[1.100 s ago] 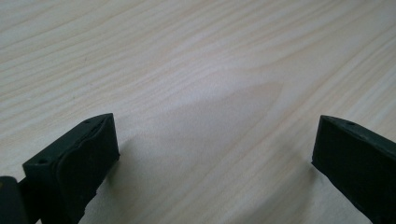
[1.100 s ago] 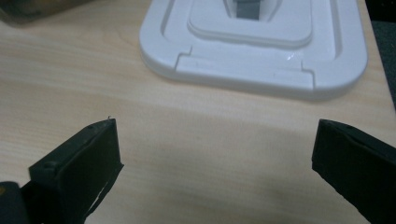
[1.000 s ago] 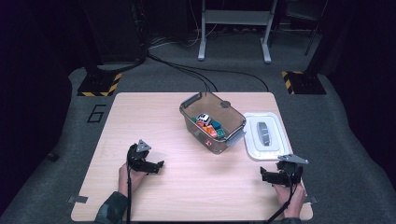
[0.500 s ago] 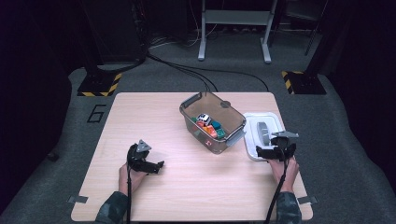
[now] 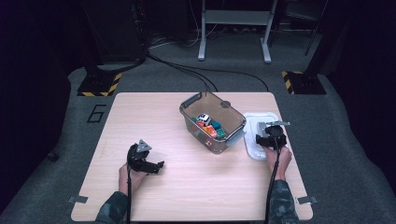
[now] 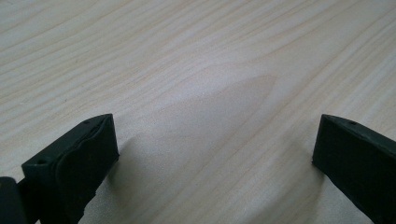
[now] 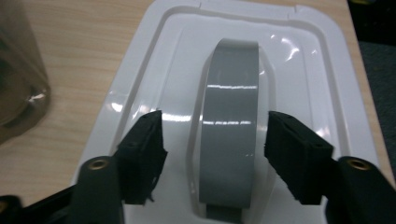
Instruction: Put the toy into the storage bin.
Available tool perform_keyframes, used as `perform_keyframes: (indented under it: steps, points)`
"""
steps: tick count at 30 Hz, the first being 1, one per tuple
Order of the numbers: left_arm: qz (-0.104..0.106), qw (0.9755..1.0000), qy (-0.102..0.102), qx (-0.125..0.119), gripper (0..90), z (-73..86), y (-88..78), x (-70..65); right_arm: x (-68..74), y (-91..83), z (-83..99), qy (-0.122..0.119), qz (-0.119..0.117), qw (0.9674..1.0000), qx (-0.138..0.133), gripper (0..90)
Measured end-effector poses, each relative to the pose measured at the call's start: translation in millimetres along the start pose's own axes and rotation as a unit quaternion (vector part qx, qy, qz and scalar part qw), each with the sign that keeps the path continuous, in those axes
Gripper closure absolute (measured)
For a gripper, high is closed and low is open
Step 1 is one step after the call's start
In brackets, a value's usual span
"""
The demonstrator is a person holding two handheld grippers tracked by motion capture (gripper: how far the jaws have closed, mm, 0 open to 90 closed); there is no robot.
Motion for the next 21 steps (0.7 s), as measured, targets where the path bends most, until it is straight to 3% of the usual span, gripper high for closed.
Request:
perform_keyframes:
  steps: [3, 6, 8, 12, 18, 21]
  points:
    - [0.0, 1.0, 0.003, -0.001, 0.0, 0.0, -0.1, -0.2, 1.2, 7.8, 0.4, -0.002, 0.013, 0.9999, 0.009, 46.2]
    - [0.001, 1.0, 0.003, 0.0, 0.0, -0.1, -0.2, -0.3, -0.9, 9.6, -1.0, 0.013, 0.003, 0.9999, 0.007, 51.7]
    - [0.001, 1.0, 0.003, 0.0, 0.0, -0.1, -0.2, -0.3, -1.1, 8.1, -5.3, 0.013, 0.013, 0.9998, 0.004, 65.7]
    - [0.002, 1.0, 0.007, 0.0, 0.2, 0.1, -0.4, -0.1, 1.6, 3.3, -5.9, 0.02, 0.009, 0.9998, -0.003, 67.2]
    - [0.004, 1.0, 0.007, -0.001, 0.3, 0.0, -0.3, -0.4, 4.0, -8.8, -4.3, 0.007, 0.01, 0.9999, -0.006, 67.4]
    - [0.004, 1.0, 0.007, -0.001, 0.3, 0.0, -0.3, -0.3, 3.3, -15.8, -1.1, 0.018, 0.006, 0.9997, -0.013, 67.5]
Point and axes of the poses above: each handheld gripper's, and its own axes: y roughly forward along the jaws, z roughly out of its underside, x roughly to its left, the point moved 6 cm from there along y, roughly forward along the jaws, and after that the axes turned 13 degrees about -z, right-handed, at the moved point
